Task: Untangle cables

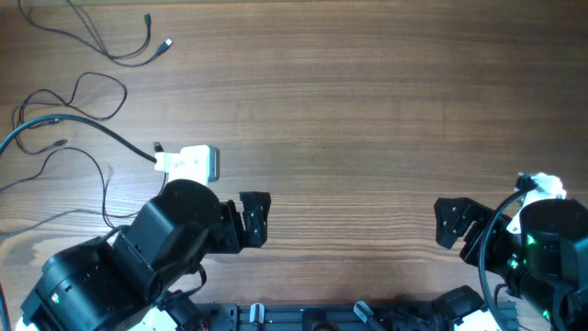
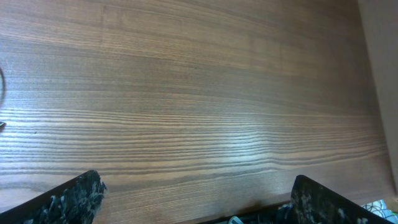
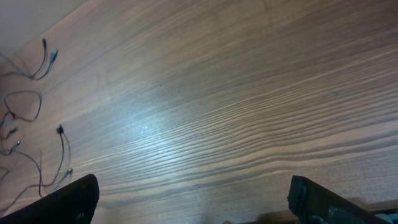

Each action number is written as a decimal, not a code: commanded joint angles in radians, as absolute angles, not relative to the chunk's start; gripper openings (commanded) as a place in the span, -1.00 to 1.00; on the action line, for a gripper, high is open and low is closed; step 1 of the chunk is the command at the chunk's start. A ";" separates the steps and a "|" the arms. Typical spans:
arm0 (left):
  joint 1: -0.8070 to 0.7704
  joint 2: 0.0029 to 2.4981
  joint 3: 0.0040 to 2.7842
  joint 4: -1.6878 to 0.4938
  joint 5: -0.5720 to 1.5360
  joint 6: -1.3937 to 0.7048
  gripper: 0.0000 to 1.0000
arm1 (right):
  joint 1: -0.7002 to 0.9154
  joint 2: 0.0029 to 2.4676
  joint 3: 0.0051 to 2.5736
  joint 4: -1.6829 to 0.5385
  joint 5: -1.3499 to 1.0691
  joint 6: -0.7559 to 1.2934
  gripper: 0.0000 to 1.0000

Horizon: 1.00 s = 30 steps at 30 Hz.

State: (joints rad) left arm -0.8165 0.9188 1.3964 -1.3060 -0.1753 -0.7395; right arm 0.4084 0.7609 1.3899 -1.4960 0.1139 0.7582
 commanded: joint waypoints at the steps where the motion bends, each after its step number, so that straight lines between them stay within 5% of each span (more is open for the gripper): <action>1: -0.822 0.918 1.391 -1.307 -0.192 -0.749 1.00 | 0.340 0.753 1.399 -1.522 0.152 0.750 1.00; 16: -0.822 0.918 1.391 -1.307 -0.192 -0.748 1.00 | -0.029 0.571 1.398 -1.451 0.054 0.412 0.99; 30: -0.822 0.918 1.391 -1.307 -0.192 -0.748 1.00 | -0.051 0.448 1.218 -1.303 0.034 0.338 1.00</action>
